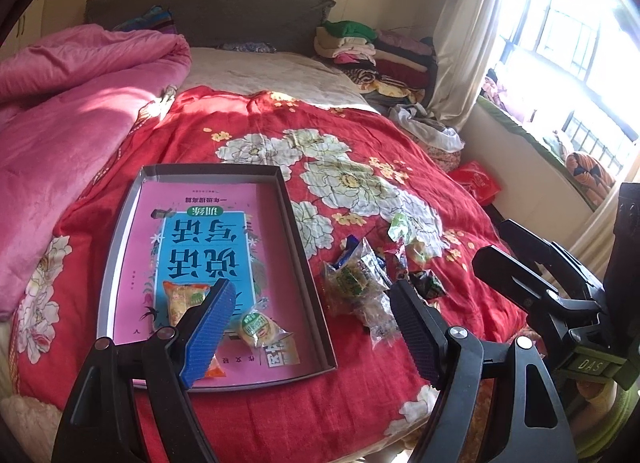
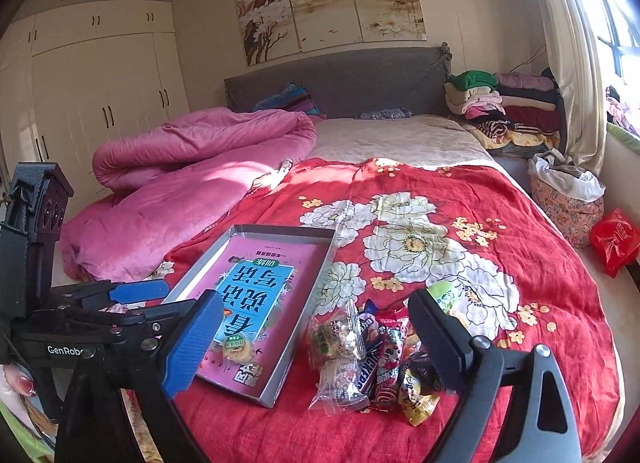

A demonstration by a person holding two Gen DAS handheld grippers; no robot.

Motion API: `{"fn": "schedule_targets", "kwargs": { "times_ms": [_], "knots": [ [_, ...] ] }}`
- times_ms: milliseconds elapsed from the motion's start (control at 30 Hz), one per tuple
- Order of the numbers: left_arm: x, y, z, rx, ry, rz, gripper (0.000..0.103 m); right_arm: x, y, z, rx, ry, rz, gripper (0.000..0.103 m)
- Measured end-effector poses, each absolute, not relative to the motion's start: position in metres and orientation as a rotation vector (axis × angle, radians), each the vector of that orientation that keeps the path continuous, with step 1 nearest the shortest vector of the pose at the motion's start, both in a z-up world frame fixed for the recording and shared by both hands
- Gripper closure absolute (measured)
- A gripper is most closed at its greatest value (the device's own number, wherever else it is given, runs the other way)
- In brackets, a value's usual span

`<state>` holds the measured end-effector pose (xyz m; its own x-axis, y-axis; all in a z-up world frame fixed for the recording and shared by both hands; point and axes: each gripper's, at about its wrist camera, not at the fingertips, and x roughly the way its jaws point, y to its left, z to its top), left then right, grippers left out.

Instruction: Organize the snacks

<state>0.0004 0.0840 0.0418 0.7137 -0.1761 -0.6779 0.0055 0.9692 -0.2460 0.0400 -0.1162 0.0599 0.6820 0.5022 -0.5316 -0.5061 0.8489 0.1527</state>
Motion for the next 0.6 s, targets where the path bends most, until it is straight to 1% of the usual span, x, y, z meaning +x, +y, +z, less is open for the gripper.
{"fn": "schedule_targets", "kwargs": {
  "times_ms": [600],
  "knots": [
    [-0.002, 0.045, 0.040, -0.192, 0.801, -0.164, 0.022, 0.047, -0.174, 0.055, 0.061, 0.623, 0.479, 0.009]
  ]
}}
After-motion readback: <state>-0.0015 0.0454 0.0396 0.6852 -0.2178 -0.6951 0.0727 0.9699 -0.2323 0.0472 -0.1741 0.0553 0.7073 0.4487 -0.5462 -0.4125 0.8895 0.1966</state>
